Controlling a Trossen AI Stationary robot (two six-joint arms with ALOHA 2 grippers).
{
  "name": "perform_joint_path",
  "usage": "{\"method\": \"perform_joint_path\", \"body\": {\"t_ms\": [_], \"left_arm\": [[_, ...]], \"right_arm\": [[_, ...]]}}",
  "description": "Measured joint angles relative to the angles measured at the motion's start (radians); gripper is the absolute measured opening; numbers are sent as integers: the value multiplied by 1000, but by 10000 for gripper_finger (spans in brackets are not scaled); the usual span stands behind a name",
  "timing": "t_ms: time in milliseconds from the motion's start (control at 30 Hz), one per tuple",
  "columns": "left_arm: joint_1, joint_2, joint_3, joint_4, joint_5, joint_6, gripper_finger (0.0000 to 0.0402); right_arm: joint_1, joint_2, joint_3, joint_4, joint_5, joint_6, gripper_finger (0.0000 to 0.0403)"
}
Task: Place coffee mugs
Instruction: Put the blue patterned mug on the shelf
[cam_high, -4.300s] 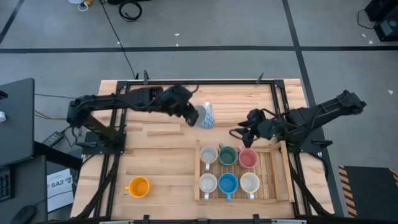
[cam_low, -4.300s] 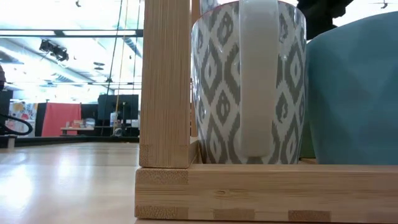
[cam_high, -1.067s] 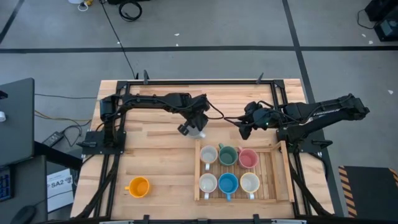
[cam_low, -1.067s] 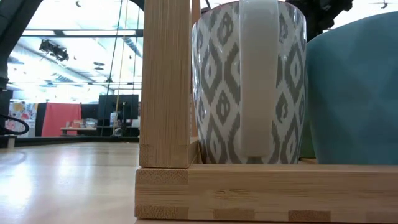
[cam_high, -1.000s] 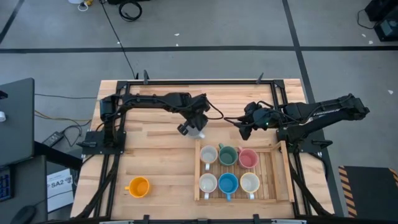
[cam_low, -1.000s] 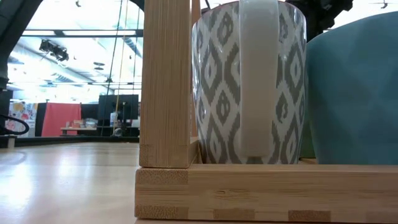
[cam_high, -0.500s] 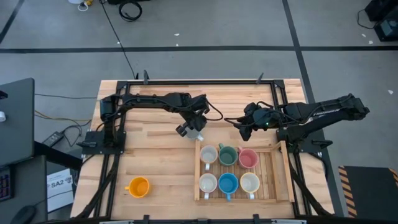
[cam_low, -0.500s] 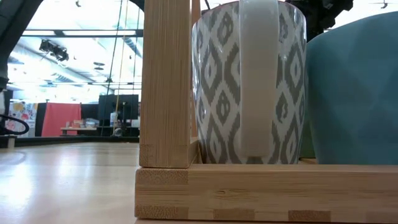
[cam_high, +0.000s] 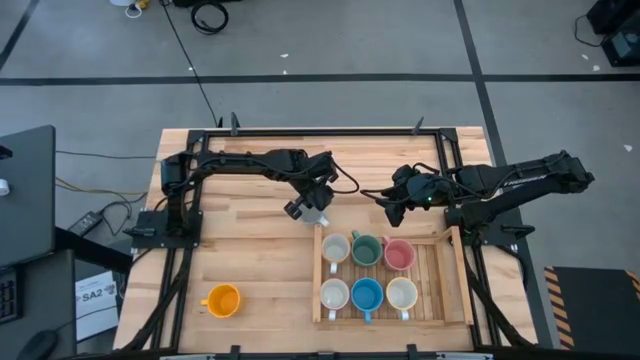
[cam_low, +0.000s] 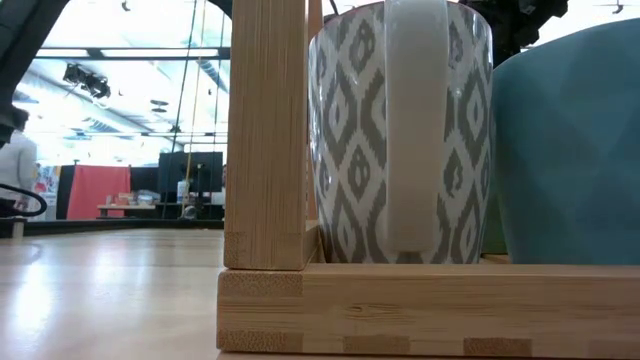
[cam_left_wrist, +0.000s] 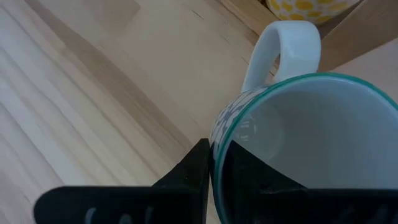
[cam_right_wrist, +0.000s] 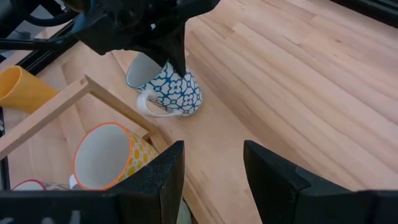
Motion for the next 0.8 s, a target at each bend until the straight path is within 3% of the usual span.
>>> {"method": "perform_joint_path", "body": {"t_ms": [433, 800], "left_arm": [[0, 0, 0, 6, 0, 0, 46], [0, 0, 0, 63, 2, -2, 114]], "right_arm": [[0, 0, 0, 0, 0, 0, 171], [0, 0, 0, 0, -8, 0, 171]]}}
